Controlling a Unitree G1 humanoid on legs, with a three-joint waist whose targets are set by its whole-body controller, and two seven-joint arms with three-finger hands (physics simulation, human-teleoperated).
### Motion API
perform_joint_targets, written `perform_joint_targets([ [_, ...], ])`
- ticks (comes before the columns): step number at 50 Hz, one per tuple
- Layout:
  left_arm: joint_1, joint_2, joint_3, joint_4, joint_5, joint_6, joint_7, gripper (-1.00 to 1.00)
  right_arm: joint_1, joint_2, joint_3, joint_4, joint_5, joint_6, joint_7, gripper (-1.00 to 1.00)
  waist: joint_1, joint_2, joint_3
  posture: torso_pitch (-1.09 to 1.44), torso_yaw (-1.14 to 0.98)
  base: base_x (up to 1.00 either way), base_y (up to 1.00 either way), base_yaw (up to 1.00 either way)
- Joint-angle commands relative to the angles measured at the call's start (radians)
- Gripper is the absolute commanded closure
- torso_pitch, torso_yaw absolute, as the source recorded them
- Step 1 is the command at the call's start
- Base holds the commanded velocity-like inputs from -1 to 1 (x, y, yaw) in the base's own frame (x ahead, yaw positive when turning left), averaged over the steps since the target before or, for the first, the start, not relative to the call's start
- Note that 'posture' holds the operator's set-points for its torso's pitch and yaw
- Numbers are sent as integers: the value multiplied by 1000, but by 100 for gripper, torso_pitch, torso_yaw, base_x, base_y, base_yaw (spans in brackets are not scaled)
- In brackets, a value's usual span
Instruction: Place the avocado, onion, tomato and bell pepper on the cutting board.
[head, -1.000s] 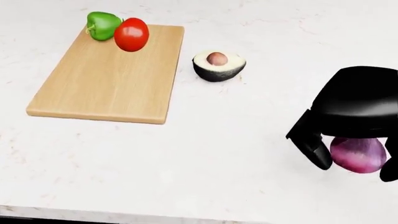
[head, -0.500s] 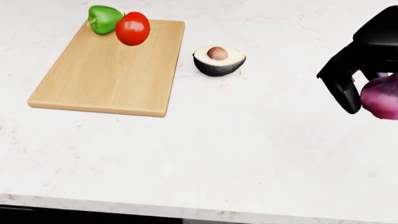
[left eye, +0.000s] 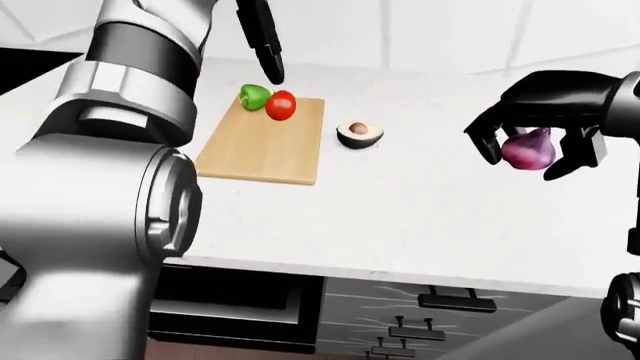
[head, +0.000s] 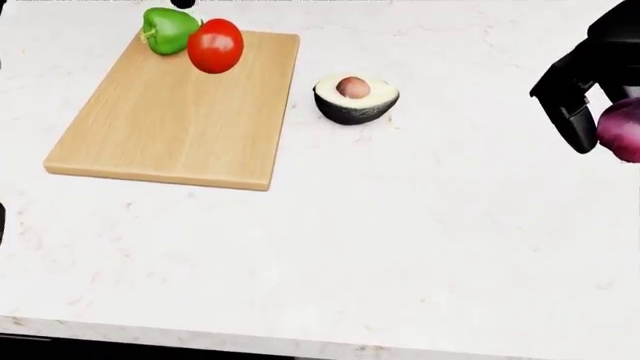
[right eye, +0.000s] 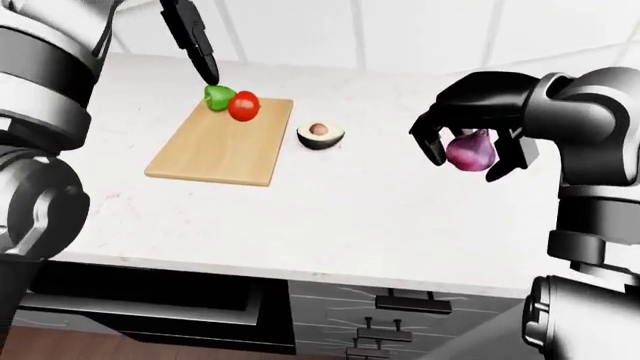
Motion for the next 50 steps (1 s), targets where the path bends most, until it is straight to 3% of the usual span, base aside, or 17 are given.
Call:
perform_joint_targets([
  [1, -40, 2, 5, -33, -3, -6, 13, -100, -36, -21, -24, -23, 17, -1, -18, 100, 1, -6, -32, 0, 0, 0, 0, 0],
  [17, -51, -106, -7, -14, 12, 36, -33, -100, -9, -52, -41, -15, 26, -9, -21, 100, 5, -22, -29, 0, 0, 0, 0, 0],
  [50, -8, -302, -35, 22, 70, 117, -16, -100, 62, -143, -79, 27, 77, -48, -47, 100, 14, -60, -30, 0, 0, 0, 0, 0],
])
